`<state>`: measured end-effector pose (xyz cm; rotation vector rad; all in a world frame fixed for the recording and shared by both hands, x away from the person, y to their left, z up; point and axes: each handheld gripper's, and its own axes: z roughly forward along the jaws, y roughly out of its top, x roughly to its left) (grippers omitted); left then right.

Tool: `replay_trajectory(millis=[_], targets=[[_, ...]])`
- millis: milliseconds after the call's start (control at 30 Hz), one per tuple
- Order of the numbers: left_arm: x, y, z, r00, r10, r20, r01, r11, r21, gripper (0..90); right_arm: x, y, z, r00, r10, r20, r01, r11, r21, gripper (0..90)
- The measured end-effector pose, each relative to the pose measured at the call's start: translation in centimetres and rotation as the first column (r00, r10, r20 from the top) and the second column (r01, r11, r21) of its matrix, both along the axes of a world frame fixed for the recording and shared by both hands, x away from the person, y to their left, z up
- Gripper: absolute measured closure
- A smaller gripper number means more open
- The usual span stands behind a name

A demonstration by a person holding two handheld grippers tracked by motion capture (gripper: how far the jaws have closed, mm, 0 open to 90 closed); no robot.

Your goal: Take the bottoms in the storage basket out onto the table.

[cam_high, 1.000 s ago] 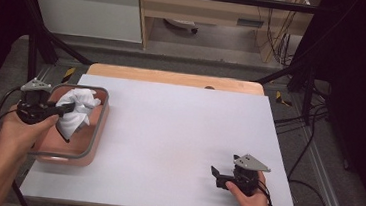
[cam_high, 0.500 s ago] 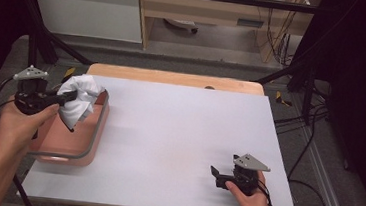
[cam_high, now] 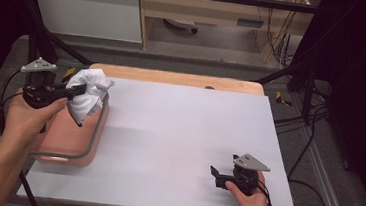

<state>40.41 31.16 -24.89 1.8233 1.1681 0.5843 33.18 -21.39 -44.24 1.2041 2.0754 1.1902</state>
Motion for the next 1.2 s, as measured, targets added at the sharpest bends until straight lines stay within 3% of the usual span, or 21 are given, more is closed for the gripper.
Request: replay_trajectory(millis=[200,867,1033,1200], targets=[[0.7,-1.8,0.3,0.9997,-0.026,-0.002,0.025,0.9997,-0.005,72.6,0.0,-0.2,0.0,1.0,-0.009,0.002,0.009,1.0,0.011,7.7],[3.4,-7.4,-0.9,0.9949,-0.098,-0.026,0.098,0.9952,-0.004,72.5,0.0,-0.3,0.0,1.0,-0.007,-0.002,0.007,1.0,0.01,7.6],[3.9,-8.9,-1.5,0.9923,-0.116,-0.042,0.118,0.9925,0.033,72.5,0.0,-0.3,0.0,0.9999,-0.01,-0.002,0.01,1.0,0.015,7.6],[4.5,-10.6,-2.0,0.9903,-0.132,-0.044,0.134,0.9901,0.042,72.5,-0.1,-0.5,0.0,0.9999,-0.014,0.0,0.014,1.0,0.021,7.5]])
